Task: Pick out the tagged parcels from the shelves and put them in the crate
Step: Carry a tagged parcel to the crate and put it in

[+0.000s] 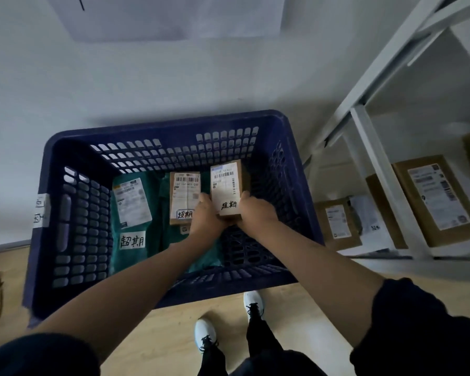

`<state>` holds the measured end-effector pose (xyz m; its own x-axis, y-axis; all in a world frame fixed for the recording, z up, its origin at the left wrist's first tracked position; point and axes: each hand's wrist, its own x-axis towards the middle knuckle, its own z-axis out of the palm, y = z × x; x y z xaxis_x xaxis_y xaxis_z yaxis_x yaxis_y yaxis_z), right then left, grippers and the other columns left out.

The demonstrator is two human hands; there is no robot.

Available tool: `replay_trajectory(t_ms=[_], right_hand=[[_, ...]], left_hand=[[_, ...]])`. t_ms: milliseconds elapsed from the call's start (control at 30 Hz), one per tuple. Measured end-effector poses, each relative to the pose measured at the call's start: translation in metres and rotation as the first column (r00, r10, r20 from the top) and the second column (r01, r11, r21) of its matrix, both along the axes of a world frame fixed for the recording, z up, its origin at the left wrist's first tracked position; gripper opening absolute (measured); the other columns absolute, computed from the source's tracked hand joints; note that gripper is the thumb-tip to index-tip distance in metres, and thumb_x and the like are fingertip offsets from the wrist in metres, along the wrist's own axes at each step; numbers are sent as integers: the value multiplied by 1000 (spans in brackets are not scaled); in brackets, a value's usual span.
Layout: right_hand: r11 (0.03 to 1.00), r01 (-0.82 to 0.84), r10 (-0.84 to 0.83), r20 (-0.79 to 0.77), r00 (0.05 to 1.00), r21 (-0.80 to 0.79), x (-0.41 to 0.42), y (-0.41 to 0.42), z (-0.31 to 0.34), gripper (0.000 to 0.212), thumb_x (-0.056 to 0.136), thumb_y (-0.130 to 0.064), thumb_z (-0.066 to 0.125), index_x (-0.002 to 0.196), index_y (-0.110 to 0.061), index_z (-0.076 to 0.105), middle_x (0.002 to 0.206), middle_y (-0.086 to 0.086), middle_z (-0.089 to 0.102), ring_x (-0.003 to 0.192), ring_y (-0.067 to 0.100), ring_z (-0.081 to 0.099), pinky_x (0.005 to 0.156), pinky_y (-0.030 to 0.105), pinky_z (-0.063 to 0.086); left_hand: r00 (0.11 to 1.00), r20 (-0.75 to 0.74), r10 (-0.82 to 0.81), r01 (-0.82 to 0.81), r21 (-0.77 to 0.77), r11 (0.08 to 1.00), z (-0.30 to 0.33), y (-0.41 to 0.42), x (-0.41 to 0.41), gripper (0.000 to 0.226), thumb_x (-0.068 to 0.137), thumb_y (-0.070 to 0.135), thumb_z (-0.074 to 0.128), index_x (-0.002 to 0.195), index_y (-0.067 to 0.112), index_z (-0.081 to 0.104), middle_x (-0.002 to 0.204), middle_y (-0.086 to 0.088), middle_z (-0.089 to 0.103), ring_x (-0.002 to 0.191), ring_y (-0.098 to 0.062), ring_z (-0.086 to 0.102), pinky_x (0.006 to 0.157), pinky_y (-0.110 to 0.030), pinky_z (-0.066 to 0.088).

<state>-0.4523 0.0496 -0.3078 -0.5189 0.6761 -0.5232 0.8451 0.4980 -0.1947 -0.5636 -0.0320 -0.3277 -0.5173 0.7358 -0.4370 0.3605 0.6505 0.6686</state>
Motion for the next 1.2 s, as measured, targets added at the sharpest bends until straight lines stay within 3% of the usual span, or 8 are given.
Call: replay_trajectory(t_ms=[133,267,367,500,733,933,1067,1200], right_hand=[[997,71,-71,-21,997,-9,-8,2,-11,54,92,-13,66,135,-2,35,121,16,60,106,34,64,69,37,45],[984,170,-173,-76,982,-47,-7,8,-19,56,91,-16,69,133,-4,35,123,16,59,109,35,63,71,37,45],[976,204,-211,-94,973,-80,-3,12,-19,57,89,-19,71,133,-5,36,121,14,60,106,33,63,69,36,45],[968,215,-229,-106,968,-130,-3,16,-8,64,87,-21,74,136,-6,36,122,12,60,105,31,62,71,35,46],[990,137,-140,-144,980,-34,6,9,24,86,81,-28,82,146,-7,29,123,11,59,104,28,64,67,35,46],[990,142,-137,-199,970,11,25,-6,60,86,77,-26,84,144,-9,33,126,12,56,110,31,62,72,37,46],[989,140,-124,-281,952,38,41,-29,84,86,77,-31,84,144,-14,33,125,11,54,106,30,62,73,38,49],[984,131,-72,-399,914,123,65,-57,109,78,83,-29,79,146,-17,34,129,9,53,104,27,62,70,36,48]], left_hand=[[1000,-15,25,-24,8,1000,-8,7,-1,60,75,24,85,111,13,37,89,4,59,77,-10,60,49,-18,41],[999,-48,23,-22,12,1000,-13,14,4,52,82,24,78,107,17,34,87,3,61,75,-13,63,55,-32,55],[994,-94,-47,45,-21,999,-10,16,6,46,87,27,74,106,15,34,84,1,59,68,-12,58,49,-28,45],[992,-69,-108,103,-70,992,-1,16,1,52,82,30,80,109,12,39,90,-3,61,77,-20,60,54,-28,44],[990,-85,-116,109,-84,990,26,-1,-19,77,74,28,87,134,8,44,108,-3,62,94,-20,62,73,-33,57],[976,-193,-100,98,-19,995,63,-36,-29,55,88,19,75,135,15,47,118,-4,62,91,-18,67,82,-43,60],[957,-267,-117,138,63,988,91,-49,-25,46,93,22,68,134,15,49,118,-3,62,93,-17,65,78,-39,60],[934,-317,-164,210,115,971,114,-55,-11,44,95,24,65,136,15,49,125,-3,62,102,-19,63,88,-39,56]])
